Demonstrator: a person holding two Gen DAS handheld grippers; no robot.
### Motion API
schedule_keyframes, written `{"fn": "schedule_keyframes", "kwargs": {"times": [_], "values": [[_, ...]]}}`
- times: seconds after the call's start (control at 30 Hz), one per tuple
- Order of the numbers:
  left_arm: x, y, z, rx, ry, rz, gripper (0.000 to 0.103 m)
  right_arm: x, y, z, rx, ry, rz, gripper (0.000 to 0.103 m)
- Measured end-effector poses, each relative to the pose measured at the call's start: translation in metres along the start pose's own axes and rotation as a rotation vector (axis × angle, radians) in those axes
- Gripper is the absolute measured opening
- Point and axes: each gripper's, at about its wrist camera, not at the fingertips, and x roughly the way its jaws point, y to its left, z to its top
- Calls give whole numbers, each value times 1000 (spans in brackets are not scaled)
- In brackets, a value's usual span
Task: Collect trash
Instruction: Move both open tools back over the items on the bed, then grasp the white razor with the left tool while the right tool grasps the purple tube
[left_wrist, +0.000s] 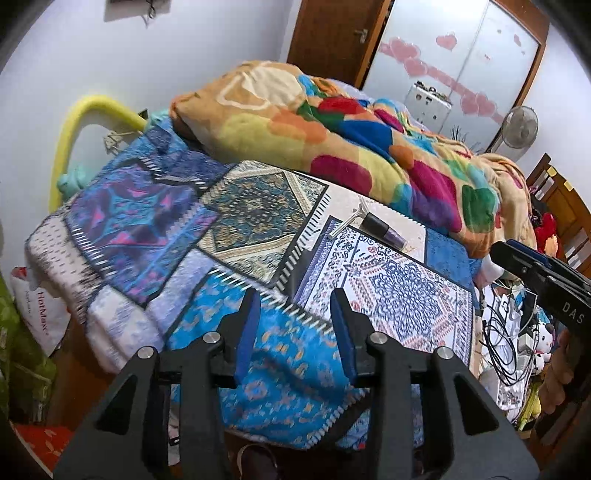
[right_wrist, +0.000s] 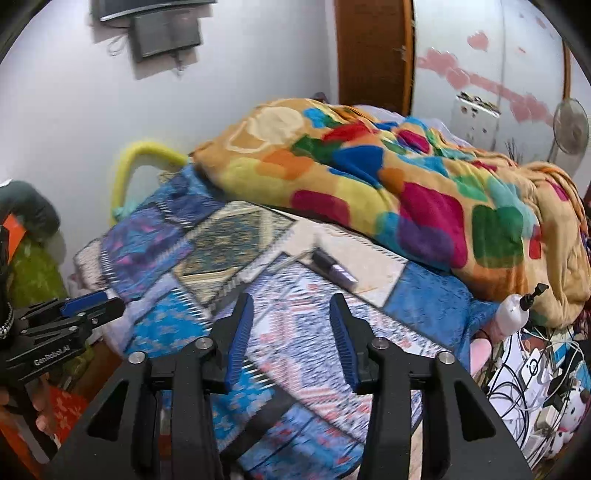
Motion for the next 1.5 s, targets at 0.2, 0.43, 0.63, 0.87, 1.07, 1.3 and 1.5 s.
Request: {"fn": "schedule_keyframes", "kwargs": {"times": [0.2,0.43,0.63,0.87,1.07,1.3,1.5], "values": [[70,-11,23,2,67,-30,42,47,-35,6,24,9,-30,61],[139,-33,44,88,116,-49,42,124,-45,19,-49,85,10,61],[183,-42,59,142,148,-74,42,187,-36,23,-163,150,4,61],[218,-48,71,177,176,-94,41,211,-45,17,-150,172,19,36],[234,-63,79,213,185,-146,42,201,-61,11,-57,159,69,25],[250,-94,80,363,146,-104,25,177,-91,9,80,115,47,25],[247,-98,71,406,116,-115,8,175,-94,12,106,124,32,25]]}}
